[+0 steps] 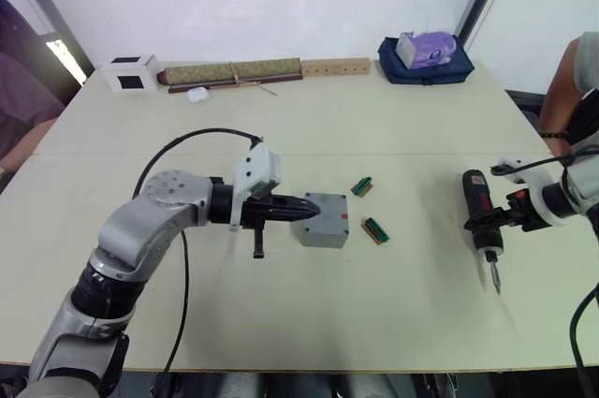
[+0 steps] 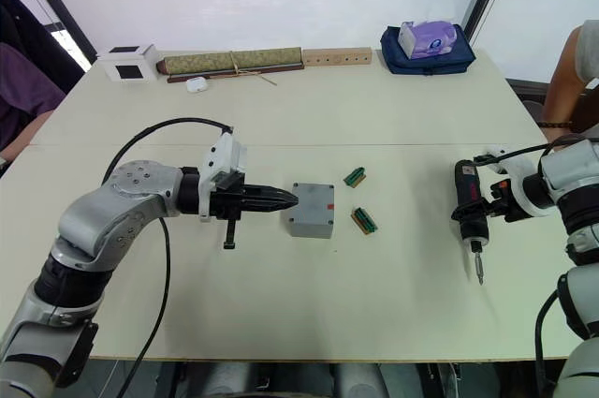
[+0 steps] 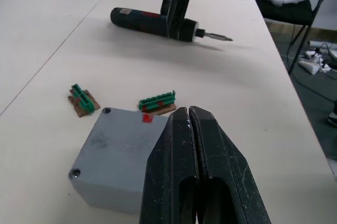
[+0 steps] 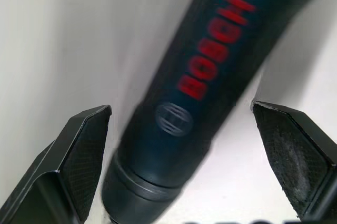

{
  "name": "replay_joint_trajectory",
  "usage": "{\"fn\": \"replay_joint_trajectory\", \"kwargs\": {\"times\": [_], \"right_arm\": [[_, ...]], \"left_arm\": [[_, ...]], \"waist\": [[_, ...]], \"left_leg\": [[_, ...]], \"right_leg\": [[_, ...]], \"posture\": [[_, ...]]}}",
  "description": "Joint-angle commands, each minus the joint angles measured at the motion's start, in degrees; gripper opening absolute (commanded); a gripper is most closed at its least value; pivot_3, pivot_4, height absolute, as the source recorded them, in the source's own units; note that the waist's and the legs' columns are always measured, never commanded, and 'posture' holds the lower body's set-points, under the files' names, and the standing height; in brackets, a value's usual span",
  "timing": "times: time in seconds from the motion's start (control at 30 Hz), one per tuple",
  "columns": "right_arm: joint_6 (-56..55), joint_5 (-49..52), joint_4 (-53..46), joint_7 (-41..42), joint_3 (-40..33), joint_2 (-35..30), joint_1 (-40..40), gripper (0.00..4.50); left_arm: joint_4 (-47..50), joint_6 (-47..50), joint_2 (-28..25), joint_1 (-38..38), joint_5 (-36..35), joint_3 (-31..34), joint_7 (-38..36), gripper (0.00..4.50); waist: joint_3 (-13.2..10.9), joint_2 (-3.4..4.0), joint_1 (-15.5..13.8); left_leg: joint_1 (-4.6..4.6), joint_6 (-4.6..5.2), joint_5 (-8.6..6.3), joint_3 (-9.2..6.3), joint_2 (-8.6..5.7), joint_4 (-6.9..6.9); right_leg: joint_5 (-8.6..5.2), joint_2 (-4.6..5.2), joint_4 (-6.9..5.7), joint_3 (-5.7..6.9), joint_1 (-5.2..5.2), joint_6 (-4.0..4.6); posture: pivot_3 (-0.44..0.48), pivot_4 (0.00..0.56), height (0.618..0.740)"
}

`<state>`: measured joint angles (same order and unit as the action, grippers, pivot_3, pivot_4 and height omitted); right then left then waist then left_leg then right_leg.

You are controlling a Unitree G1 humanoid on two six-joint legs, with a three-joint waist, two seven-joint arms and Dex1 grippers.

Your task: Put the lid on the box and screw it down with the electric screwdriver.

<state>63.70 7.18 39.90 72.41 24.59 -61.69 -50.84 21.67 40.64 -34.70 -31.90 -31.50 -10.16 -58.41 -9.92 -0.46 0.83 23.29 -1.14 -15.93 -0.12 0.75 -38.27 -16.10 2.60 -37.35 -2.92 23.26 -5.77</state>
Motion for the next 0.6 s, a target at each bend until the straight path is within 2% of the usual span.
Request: {"fn": "replay_joint_trajectory", "kwargs": {"times": [0.03,0.17,0.2,0.43,0.53,0.6], "right_arm": [[1.18,-0.62,-2.06,1.62,1.4,0.62,4.51,3.37],[1.99,-0.92,-5.55,1.66,0.5,-0.36,7.73,1.97],[2.24,-0.81,-6.71,1.67,0.16,-0.73,8.75,1.85],[-3.08,-2.93,-8.74,-2.31,-3.91,-0.25,10.53,1.82],[-15.32,-5.31,-4.33,-7.41,-7.94,0.79,4.84,1.82],[-18.13,1.54,-3.09,-9.97,-18.46,3.98,-1.71,1.82]], "left_arm": [[1.93,-0.43,-0.09,-0.1,-0.68,1.27,0.73,0.0],[1.59,-0.72,-0.23,0.0,-0.66,1.14,0.92,0.0],[1.47,-0.82,-0.24,0.02,-0.62,1.1,0.96,0.0],[-1.76,-2.65,-0.03,-0.54,0.2,0.66,0.11,0.0],[-5.25,-3.66,0.13,-1.72,0.69,0.74,-0.88,0.0],[-8.97,-5.01,0.24,-2.92,1.8,0.6,-1.8,0.0]], "waist": [[0.07,-0.11,-0.11],[0.2,-0.33,-0.16],[0.2,-0.34,-0.25],[0.27,-0.45,-0.38],[0.32,-0.63,0.04],[0.23,-0.54,0.91]], "left_leg": [[0.0,0.0,0.0,-0.05,0.0,0.0],[0.0,0.0,0.0,-0.12,0.03,0.01],[0.0,0.0,0.0,-0.13,0.03,0.01],[0.01,0.0,0.0,-0.2,0.02,0.01],[-0.07,-0.02,0.01,-0.18,0.0,0.0],[-0.23,-0.06,0.03,0.07,-0.01,-0.04]], "right_leg": [[0.0,-0.01,0.01,0.04,-0.01,0.01],[-0.01,-0.04,0.02,0.08,-0.04,0.01],[-0.01,-0.03,0.02,0.09,-0.05,0.01],[-0.01,-0.01,0.11,0.19,-0.14,0.02],[0.0,0.01,0.11,0.19,-0.23,0.01],[0.08,0.05,0.15,0.03,-0.32,-0.08]], "posture": [[0.0,0.15,0.74],[0.0,0.15,0.74],[0.0,0.15,0.74],[0.0,0.15,0.74],[0.0,0.15,0.74],[0.0,0.15,0.74]]}}
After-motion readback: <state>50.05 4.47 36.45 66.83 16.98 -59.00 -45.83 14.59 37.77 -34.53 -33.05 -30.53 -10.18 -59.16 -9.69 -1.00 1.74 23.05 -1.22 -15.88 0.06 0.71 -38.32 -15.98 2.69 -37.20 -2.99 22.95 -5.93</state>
